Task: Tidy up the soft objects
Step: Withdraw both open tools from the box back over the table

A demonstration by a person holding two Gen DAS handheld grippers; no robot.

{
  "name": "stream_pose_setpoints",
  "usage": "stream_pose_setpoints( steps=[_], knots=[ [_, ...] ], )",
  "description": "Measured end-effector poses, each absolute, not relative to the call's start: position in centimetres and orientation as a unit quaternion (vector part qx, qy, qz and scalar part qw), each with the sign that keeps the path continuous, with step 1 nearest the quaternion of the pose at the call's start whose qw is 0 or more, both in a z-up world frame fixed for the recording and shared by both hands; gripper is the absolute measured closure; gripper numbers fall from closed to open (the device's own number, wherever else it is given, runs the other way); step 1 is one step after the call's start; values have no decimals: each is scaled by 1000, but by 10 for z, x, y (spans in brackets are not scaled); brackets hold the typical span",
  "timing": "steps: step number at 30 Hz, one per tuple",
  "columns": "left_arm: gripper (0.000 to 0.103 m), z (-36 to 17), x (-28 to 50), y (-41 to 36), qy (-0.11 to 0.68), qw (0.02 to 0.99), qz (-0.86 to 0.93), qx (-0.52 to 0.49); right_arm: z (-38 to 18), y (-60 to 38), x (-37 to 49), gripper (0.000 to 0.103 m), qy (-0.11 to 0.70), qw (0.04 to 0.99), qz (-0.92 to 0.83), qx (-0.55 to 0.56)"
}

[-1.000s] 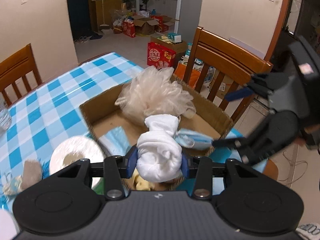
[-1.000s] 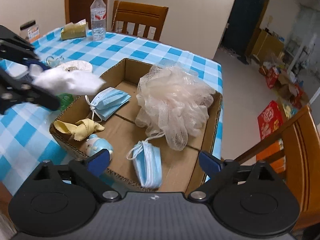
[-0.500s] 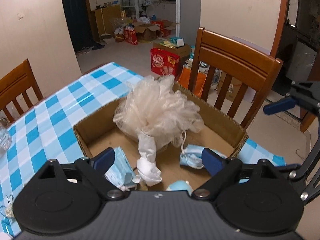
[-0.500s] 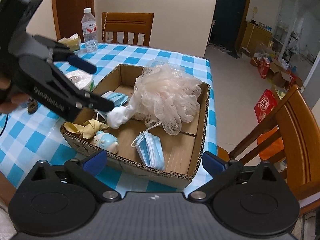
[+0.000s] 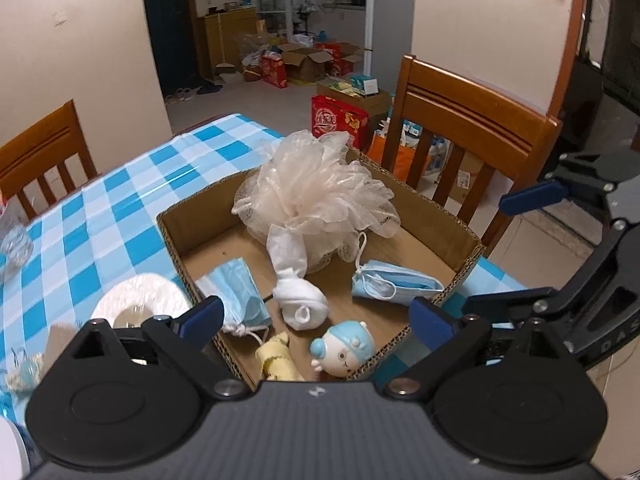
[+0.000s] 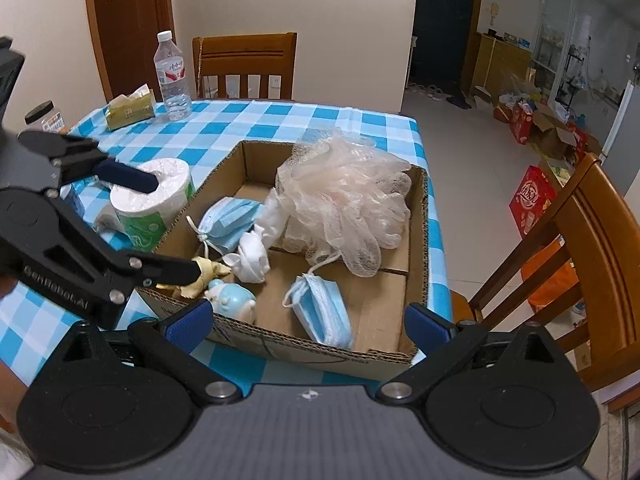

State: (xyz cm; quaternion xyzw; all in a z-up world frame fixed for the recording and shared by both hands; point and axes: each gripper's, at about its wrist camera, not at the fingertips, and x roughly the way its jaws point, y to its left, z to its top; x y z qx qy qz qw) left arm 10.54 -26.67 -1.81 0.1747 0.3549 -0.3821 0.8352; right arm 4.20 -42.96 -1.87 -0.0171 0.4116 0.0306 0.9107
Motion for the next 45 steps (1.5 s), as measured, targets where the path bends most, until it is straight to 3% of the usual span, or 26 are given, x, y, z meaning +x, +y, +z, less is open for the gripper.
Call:
stream_pose_setpoints(
  steps=[16, 45],
  knots=[
    [4, -25, 102, -182, 383, 849, -333, 146, -23, -380, 49, 0, 413, 911, 7, 1],
    [4, -63, 138, 10, 413, 842, -313, 149, -43, -181, 98, 0, 463, 886, 21, -24]
  ],
)
